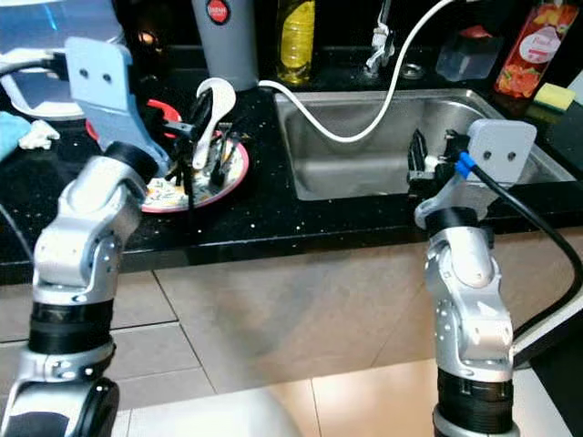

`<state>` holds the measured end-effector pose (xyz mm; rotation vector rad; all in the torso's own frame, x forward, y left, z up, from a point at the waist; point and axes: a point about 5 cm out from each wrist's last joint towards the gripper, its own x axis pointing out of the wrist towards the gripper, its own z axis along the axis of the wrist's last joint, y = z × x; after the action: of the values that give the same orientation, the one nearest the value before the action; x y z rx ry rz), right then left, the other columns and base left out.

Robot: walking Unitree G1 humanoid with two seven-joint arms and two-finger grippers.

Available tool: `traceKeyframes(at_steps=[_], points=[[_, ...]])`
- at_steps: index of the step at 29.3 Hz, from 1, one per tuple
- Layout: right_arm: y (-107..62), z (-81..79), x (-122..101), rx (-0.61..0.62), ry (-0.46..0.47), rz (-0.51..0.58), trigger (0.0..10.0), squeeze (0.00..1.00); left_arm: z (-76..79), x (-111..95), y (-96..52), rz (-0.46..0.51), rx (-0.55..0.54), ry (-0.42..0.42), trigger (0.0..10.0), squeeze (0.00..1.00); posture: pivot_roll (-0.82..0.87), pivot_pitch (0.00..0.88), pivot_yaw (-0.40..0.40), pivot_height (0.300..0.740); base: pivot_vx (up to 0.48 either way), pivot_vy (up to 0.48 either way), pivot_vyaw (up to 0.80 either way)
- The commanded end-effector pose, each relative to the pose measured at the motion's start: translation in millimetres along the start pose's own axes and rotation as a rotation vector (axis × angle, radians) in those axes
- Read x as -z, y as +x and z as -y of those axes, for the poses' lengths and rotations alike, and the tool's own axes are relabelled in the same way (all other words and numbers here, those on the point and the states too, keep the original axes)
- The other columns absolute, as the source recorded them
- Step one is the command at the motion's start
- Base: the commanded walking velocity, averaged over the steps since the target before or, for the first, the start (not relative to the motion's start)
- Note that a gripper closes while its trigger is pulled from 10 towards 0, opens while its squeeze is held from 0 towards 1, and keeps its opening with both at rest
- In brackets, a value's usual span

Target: Kitchen organization

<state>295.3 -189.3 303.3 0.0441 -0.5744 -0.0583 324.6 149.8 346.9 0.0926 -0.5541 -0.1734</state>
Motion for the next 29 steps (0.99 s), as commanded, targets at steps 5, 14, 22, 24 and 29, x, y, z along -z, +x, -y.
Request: traceKeyframes(at_steps=[5,14,22,24,29], points=[[-0.5,1.6,7.2,0.008,0.006,-0.018,10.0,0.00,6.9,-3.3,-3.4,0.038,-0.001,0.067,10.0,0.00,-0.14,0.090,-0.043,0.740,0.000,0.000,0.00],[6.8,-0.1,1.2,0.002,-0.014,0.025,10.0,0.00,1.3,-12.0,-12.7,0.094,-0.029,0.094,10.0,0.00,-0.12,0.071,-0.064,0.740,0.000,0.000,0.00],[6.2,11.0,2.1,0.003,-0.042,0.011,10.0,0.00,-27.4,4.5,-30.4,0.006,-0.068,0.075,10.0,0.00,-0.12,0.085,-0.067,0.740,0.000,0.000,0.00],[5.6,10.8,4.0,0.002,-0.037,0.003,10.0,0.00,-29.1,8.3,-32.0,-0.008,-0.071,0.074,10.0,0.00,-0.12,0.092,-0.066,0.740,0.000,0.000,0.00],[3.8,4.6,8.8,-0.008,-0.020,-0.011,10.0,0.00,-23.5,15.0,-32.5,-0.018,-0.076,0.090,10.0,0.00,-0.12,0.097,-0.062,0.740,0.000,0.000,0.00]])
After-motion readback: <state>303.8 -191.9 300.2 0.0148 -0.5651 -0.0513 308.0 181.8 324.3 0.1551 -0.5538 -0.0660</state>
